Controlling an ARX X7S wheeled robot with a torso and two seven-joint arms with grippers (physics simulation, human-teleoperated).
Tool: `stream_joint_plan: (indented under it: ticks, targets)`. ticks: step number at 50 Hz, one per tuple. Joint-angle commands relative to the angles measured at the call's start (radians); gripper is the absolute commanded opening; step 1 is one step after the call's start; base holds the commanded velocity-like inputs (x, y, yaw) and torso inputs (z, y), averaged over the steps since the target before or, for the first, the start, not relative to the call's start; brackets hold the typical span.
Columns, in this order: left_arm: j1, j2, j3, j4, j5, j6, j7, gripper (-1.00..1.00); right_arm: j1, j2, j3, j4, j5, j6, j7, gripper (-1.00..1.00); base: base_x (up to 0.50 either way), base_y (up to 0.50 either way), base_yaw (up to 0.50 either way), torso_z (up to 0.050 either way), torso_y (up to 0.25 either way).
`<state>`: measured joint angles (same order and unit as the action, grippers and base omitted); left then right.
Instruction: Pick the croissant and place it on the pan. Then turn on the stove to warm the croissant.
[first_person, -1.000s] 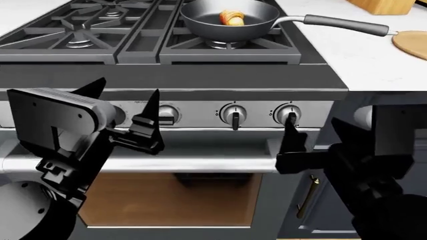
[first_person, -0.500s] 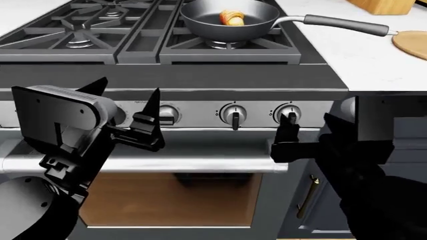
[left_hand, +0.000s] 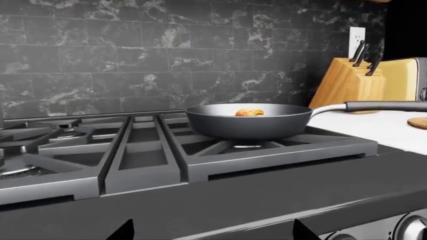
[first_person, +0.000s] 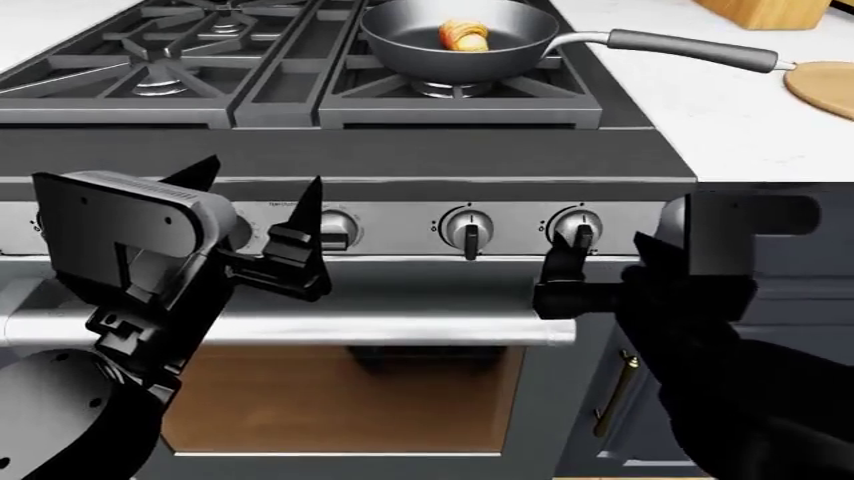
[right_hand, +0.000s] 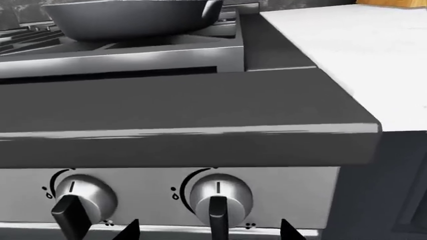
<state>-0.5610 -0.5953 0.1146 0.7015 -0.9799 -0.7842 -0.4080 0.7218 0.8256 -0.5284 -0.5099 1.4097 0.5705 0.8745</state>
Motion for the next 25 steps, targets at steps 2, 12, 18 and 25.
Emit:
stream_joint_plan:
  ticks: [2, 12, 18, 25]
  targets:
    - [0.008, 0.0, -0.003, -0.007, 0.0, 0.016, 0.01, 1.0, 0.002, -0.018, -0.018, 0.049, -0.05, -0.002, -0.029, 1.0, 0.0, 0.0, 0.0, 0.0, 0.0]
    - [0.0, 0.004, 0.001, -0.012, -0.004, 0.02, 0.013, 1.0, 0.01, -0.032, -0.033, 0.086, -0.068, 0.006, -0.05, 1.0, 0.0, 0.0, 0.0, 0.0, 0.0]
    - [0.0, 0.005, 0.008, -0.017, 0.0, 0.022, 0.016, 1.0, 0.012, -0.041, -0.043, 0.107, -0.077, 0.009, -0.065, 1.0, 0.0, 0.0, 0.0, 0.0, 0.0]
    - [0.006, 0.002, 0.004, -0.023, 0.003, 0.029, 0.018, 1.0, 0.022, -0.057, -0.055, 0.127, -0.088, 0.014, -0.08, 1.0, 0.0, 0.0, 0.0, 0.0, 0.0]
